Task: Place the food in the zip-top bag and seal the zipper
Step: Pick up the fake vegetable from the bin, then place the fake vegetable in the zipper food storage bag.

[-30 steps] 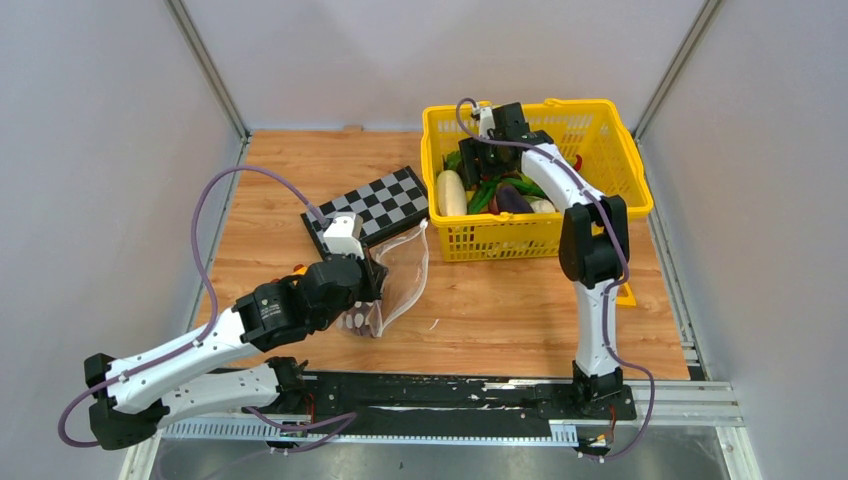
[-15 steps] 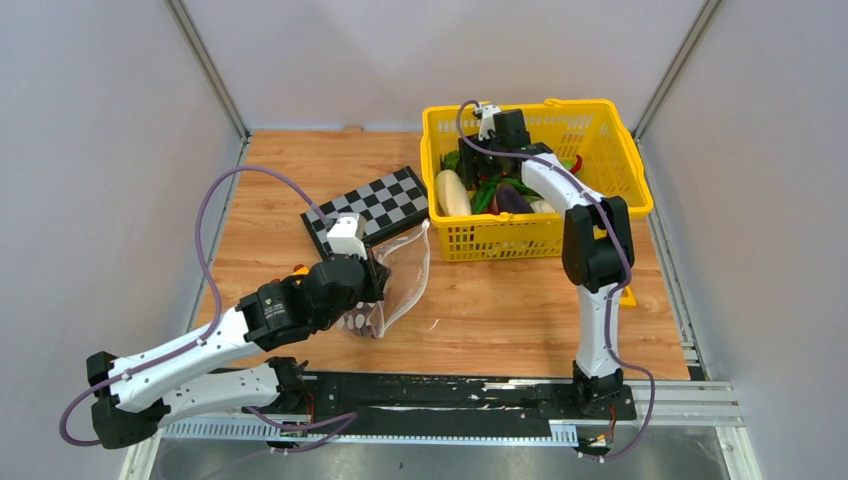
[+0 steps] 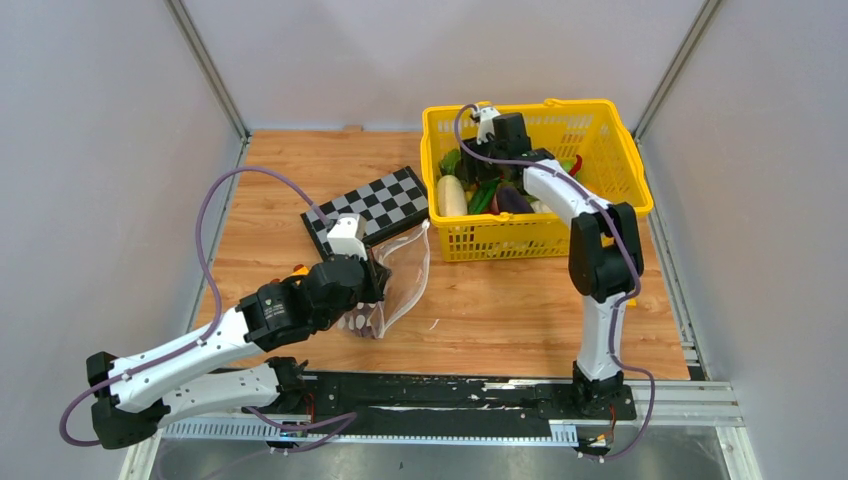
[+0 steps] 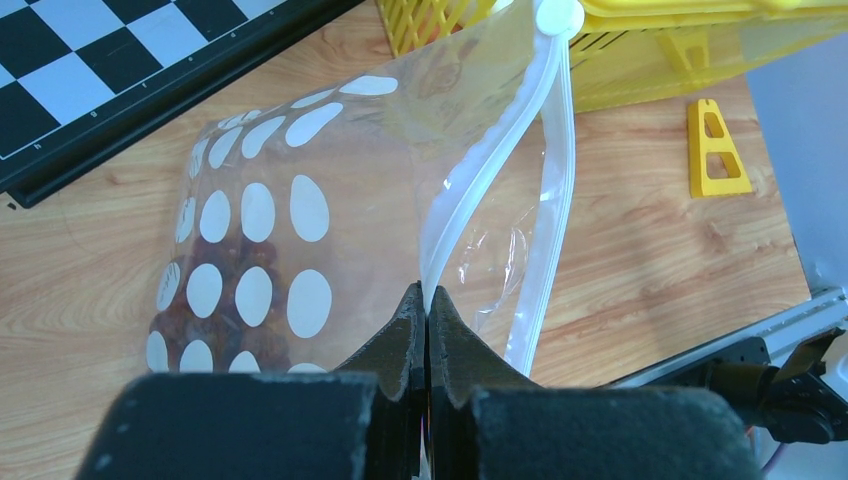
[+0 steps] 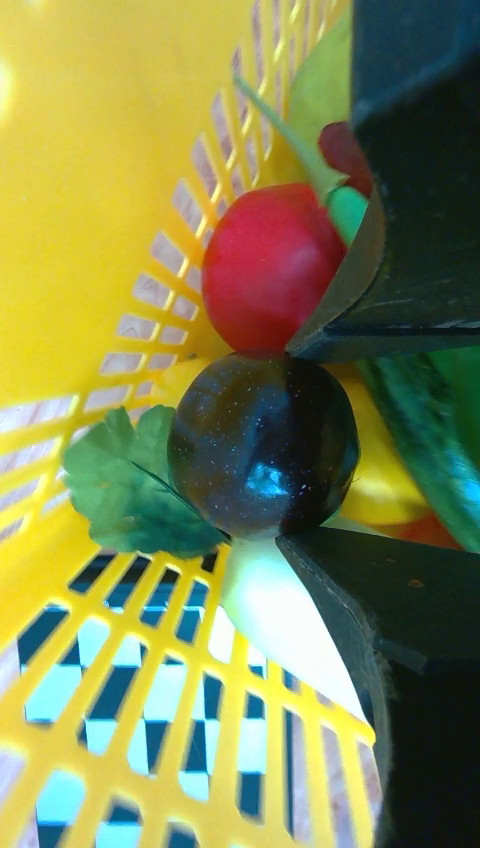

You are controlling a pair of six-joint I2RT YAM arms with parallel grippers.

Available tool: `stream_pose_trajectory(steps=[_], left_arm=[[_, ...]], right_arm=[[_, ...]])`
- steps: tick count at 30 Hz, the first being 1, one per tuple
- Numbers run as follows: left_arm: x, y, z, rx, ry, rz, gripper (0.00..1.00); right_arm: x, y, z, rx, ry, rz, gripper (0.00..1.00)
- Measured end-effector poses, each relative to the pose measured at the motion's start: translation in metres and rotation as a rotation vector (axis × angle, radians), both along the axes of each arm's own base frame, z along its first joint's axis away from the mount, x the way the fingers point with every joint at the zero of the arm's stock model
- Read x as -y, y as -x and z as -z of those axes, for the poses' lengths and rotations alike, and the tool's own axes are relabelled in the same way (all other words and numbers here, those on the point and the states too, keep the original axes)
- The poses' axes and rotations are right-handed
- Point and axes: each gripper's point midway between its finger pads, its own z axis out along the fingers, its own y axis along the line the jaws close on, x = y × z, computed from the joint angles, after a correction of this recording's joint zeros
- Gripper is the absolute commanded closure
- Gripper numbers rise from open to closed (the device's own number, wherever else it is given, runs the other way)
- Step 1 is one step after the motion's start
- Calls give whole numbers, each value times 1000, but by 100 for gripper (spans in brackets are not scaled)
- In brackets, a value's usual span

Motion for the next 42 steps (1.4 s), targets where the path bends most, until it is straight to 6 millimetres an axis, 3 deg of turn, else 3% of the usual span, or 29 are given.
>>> stream_pose_trajectory(steps=[3,9,11,14,21,25,30,33,38,42], left_arm=[[0,0,-1,1,2,0,100],[-1,0,-2,4,8,0,100],[-1,1,-2,3,8,1,100],[0,1,-1,-1,8,6,100],[0,2,-1,-3,10,11,100],[0,3,-1,-4,10,12,100],[0,3,-1,-3,10,12,100],[0,3,-1,-3,12,12,100],[-1,3,-2,0,16,12,100],[-1,3,-2,-1,17,11,100]], right_arm=[[3,14,-26,35,-11,-1,74],[17,43,-101,175,-56,19,74],[21,50,-117,211,-75,30,74],[30,62,-121,219,-95,50,74],[43,92,-98,141,-129,72,73],[42,111,-126,184,-191,51,73],[38,141,-187,311,-309,2,73],[31,163,-204,335,-387,-54,72],[13,208,-207,311,-498,-177,70],[-20,257,-203,272,-547,-343,69]])
